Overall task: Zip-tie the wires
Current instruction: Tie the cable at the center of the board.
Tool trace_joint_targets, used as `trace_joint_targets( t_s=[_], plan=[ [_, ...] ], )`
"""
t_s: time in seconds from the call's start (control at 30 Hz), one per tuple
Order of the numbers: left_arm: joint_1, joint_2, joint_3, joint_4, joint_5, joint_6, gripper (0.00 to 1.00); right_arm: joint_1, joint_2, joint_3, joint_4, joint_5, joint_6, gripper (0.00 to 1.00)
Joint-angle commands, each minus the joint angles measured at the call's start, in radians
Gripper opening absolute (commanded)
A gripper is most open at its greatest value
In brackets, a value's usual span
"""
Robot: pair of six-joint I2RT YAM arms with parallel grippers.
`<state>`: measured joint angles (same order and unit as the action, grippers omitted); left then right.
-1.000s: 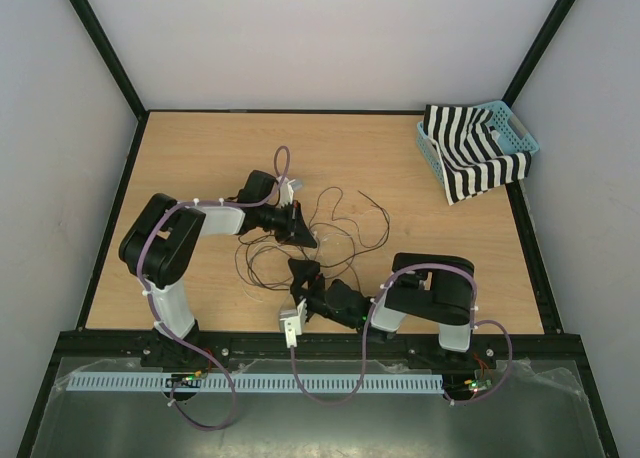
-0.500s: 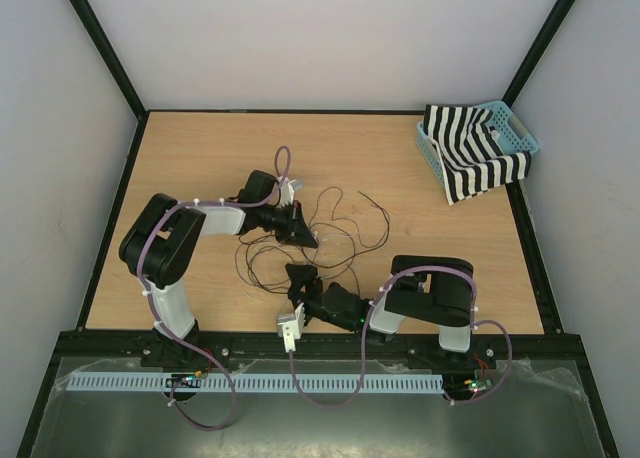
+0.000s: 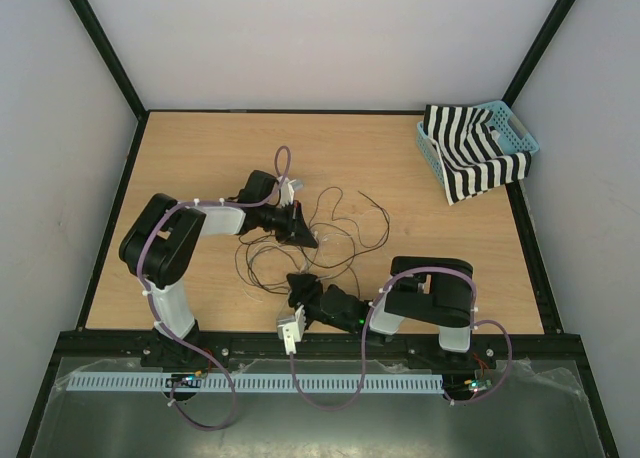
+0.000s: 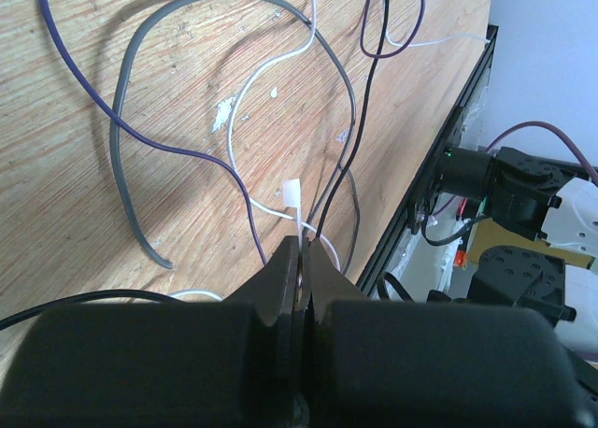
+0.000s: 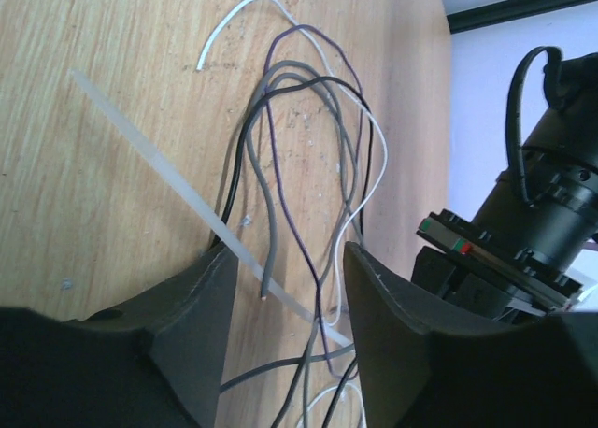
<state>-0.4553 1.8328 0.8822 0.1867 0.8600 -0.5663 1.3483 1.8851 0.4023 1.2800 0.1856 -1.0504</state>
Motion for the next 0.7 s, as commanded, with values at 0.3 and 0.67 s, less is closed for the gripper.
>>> trace_joint_targets(
  t_s=[0.3,0.67],
  plan=[
    [-0.008,0.007,0.023,-0.007,0.024,-0.001,0.00,0.009,-0.010,0.029,-0.128,-0.058,0.137,0.43],
    [-0.010,0.009,0.023,-0.006,0.022,0.000,0.00,0.008,-0.003,0.031,-0.117,-0.043,0.136,0.26]
  ],
)
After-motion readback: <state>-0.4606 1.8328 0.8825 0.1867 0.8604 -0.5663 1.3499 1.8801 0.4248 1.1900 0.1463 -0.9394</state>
